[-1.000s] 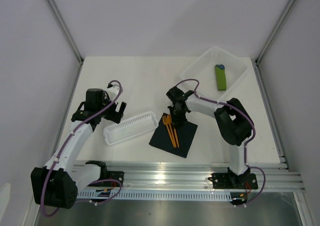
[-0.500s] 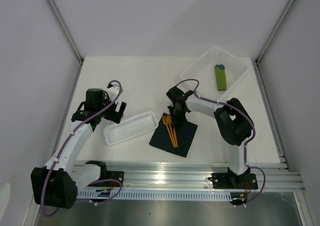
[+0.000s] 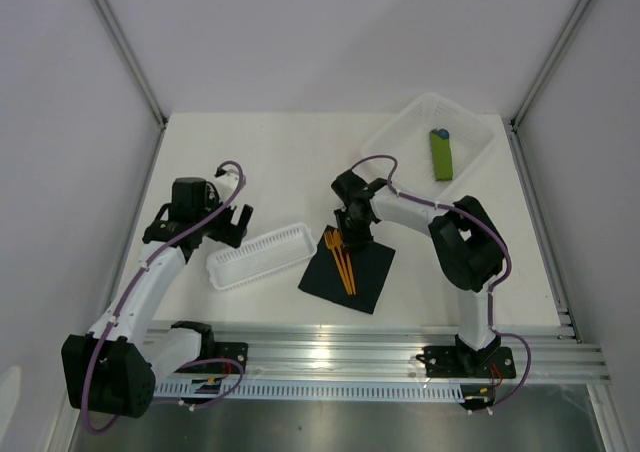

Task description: Place the utensils on the paper napkin and roll it up

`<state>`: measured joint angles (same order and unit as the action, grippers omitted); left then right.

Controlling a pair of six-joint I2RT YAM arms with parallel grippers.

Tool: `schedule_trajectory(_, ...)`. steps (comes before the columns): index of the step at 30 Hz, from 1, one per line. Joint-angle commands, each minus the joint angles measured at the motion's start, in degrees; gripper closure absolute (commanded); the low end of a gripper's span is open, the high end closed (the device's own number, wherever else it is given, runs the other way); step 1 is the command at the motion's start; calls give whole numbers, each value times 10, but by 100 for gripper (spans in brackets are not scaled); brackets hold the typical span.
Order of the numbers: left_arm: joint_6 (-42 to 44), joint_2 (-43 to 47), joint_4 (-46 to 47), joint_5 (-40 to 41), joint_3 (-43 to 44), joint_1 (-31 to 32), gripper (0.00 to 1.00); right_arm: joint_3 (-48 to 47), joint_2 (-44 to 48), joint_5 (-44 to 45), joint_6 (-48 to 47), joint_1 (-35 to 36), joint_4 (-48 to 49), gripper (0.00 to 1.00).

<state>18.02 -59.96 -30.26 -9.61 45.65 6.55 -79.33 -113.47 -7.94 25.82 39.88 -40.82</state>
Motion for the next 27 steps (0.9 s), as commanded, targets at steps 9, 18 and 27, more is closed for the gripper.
schedule_trajectory(9,9,7,-30,-37,37,-6,7,-43,55,34,-10,7,-51,70)
schedule_trajectory(18,65,38,-90,-37,85,95,26,169,295,23,14,-4,-45,85)
schedule_trajectory(27,35,-44,-122,20,127,339,40,403,459,-30,92,-10,62,100)
